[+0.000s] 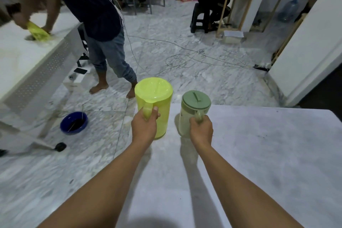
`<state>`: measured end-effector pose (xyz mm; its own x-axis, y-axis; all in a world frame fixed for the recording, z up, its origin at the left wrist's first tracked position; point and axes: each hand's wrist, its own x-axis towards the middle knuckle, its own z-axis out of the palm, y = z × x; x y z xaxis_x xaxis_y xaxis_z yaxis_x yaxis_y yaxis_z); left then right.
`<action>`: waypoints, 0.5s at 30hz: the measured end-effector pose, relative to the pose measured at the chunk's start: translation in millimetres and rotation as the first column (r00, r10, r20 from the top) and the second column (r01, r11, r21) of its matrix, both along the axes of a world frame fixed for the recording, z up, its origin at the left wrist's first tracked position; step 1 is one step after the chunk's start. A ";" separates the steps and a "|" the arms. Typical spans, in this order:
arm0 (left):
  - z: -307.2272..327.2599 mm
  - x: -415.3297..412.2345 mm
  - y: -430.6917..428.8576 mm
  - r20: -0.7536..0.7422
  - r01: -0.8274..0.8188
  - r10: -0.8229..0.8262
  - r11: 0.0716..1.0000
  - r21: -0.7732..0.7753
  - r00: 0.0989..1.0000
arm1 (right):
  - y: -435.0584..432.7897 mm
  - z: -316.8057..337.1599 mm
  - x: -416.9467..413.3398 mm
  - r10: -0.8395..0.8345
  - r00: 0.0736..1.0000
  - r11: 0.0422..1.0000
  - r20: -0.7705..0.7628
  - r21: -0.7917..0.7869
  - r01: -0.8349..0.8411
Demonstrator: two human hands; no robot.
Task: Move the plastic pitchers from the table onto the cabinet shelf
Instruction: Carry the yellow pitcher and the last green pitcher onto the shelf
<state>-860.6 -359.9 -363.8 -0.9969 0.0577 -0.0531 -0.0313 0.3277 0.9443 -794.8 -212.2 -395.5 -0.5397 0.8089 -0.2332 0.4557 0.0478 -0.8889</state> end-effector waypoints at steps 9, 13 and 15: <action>47.4 -7.1 2.4 -0.043 -0.007 0.007 1.000 0.005 0.999 | -1.5 51.9 7.4 -0.029 0.996 0.999 -0.083 0.024 0.031; 77.6 -7.5 4.4 -0.106 0.059 -0.054 0.997 0.044 0.993 | 1.4 88.0 24.6 -0.064 0.989 0.996 -0.131 0.058 0.072; 93.3 -7.2 9.5 -0.155 0.113 -0.105 0.993 0.038 0.982 | 4.7 107.9 36.2 -0.101 0.983 0.991 -0.153 0.073 0.114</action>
<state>-867.8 -350.4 -270.5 -0.9807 0.1654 0.1044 0.1478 0.2768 0.9495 -758.6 -207.5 -287.5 -0.4724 0.8770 -0.0876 0.3248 0.0808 -0.9423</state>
